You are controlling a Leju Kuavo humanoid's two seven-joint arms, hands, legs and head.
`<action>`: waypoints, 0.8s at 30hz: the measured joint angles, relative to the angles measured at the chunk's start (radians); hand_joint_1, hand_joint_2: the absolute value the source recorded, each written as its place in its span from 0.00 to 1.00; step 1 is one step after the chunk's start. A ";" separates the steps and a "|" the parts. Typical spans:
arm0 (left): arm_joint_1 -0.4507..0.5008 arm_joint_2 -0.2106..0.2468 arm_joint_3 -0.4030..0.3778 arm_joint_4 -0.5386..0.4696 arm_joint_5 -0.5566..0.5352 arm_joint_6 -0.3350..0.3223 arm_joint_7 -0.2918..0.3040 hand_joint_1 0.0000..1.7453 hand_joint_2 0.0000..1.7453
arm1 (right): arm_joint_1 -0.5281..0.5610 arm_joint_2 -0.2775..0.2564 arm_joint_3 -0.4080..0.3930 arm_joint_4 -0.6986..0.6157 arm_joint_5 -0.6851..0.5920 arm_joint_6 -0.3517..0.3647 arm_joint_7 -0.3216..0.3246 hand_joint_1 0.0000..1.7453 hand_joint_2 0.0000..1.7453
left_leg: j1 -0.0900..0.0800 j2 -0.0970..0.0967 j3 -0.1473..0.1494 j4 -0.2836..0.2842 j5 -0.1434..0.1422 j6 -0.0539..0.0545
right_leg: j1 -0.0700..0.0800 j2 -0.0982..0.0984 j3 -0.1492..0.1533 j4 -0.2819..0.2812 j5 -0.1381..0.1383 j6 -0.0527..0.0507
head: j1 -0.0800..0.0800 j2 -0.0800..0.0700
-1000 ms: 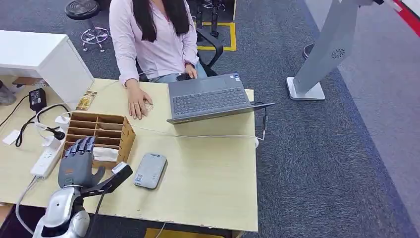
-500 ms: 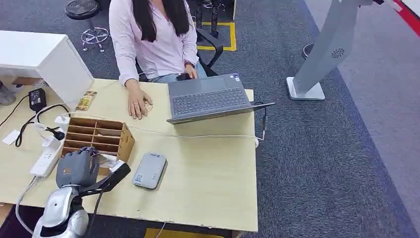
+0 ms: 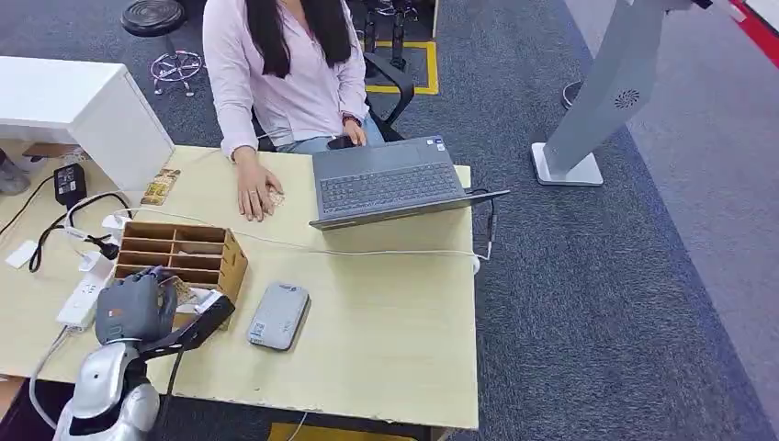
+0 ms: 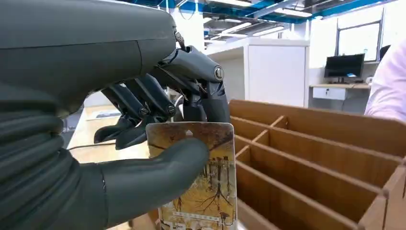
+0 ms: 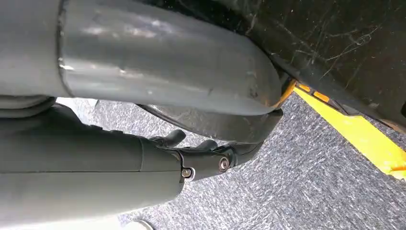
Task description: Pass the card to the sensor for recognition and then transmit it.
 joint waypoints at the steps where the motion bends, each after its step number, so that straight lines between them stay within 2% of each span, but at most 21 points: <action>1: -0.004 0.001 0.000 -0.001 0.000 0.000 -0.002 1.00 1.00 | 0.000 0.000 0.001 0.000 -0.002 0.000 0.000 0.00 0.00 | 0.000 0.000 0.000 0.000 0.000 0.000 | 0.000 0.000 0.000 0.000 0.000 0.000 | 0.000 0.000; 6: -0.011 0.003 0.000 -0.016 0.004 -0.001 -0.009 1.00 1.00 | 0.000 0.000 0.007 0.000 -0.007 0.000 -0.005 0.00 0.00 | 0.000 0.000 0.000 0.000 0.000 0.000 | 0.000 0.000 0.000 0.000 0.000 0.000 | 0.000 0.000; 18: -0.023 0.040 -0.027 -0.221 0.066 -0.045 -0.045 1.00 1.00 | 0.000 0.000 0.010 0.000 -0.038 -0.005 -0.009 0.00 0.00 | 0.000 0.000 0.000 0.000 0.000 0.000 | 0.000 0.000 0.000 0.000 0.000 0.000 | 0.000 0.000; 24: -0.049 0.056 -0.036 -0.266 0.079 -0.060 -0.045 1.00 1.00 | 0.000 0.000 0.013 0.000 -0.038 -0.003 -0.008 0.00 0.00 | 0.000 0.000 0.000 0.000 0.000 0.000 | 0.000 0.000 0.000 0.000 0.000 0.000 | 0.000 0.000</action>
